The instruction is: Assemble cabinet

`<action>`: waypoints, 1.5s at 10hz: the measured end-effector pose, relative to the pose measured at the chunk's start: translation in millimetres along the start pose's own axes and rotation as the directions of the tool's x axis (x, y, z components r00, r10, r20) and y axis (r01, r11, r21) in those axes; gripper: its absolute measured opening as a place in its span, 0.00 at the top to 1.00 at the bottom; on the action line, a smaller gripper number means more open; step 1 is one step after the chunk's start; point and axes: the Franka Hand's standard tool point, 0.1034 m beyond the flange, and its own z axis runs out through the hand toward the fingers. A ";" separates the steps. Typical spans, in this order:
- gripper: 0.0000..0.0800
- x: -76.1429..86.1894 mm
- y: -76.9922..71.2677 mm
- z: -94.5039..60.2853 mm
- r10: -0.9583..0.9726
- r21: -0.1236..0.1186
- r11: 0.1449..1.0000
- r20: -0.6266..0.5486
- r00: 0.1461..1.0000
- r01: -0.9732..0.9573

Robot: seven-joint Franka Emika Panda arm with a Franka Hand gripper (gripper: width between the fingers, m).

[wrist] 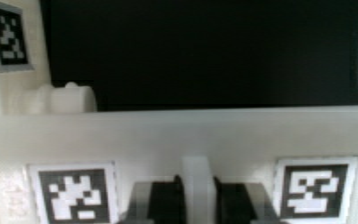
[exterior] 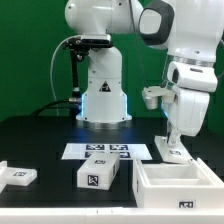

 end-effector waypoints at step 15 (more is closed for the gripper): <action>0.92 1.4 14.9 -2.7 0.005 -0.006 1.000 0.003 1.000 -0.005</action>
Offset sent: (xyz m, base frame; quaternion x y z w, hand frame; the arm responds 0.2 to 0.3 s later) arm 0.0006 0.0052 0.0099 0.0045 0.0039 0.0065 1.0000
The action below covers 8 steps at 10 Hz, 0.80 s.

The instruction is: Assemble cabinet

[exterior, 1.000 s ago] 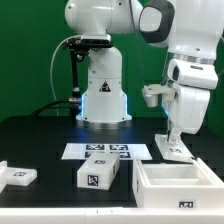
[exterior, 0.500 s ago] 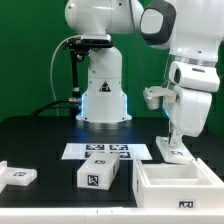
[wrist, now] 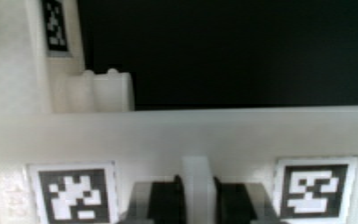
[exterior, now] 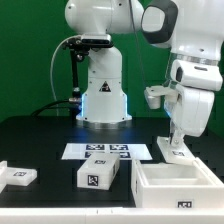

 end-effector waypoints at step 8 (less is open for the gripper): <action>0.92 5.9 21.7 -3.5 0.020 0.019 1.000 0.025 0.999 -0.021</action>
Offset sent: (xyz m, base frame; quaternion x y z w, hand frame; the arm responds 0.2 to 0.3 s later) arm 0.0000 0.0000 0.0000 0.0000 0.0000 0.0000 1.0000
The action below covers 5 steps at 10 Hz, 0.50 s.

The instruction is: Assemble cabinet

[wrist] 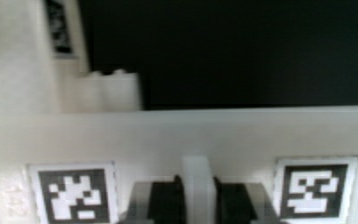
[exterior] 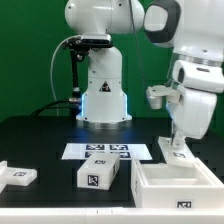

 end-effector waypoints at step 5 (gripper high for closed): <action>0.92 -0.3 49.7 1.3 0.013 0.008 1.000 0.032 0.999 -0.013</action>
Offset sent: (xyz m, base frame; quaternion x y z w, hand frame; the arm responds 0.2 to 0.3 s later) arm 0.0000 0.0000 0.0000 0.0000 0.0000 0.0000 1.0000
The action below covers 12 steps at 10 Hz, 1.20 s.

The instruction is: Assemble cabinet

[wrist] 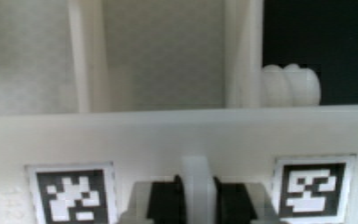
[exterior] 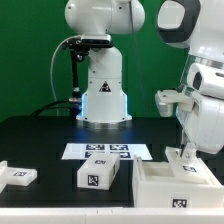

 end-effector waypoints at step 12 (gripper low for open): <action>0.92 -7.2 39.7 3.6 -0.051 0.052 0.997 0.036 0.998 0.049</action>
Offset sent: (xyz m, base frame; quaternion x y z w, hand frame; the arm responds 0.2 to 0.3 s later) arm 0.0000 0.0000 0.0000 0.0000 0.0000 0.0000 1.0000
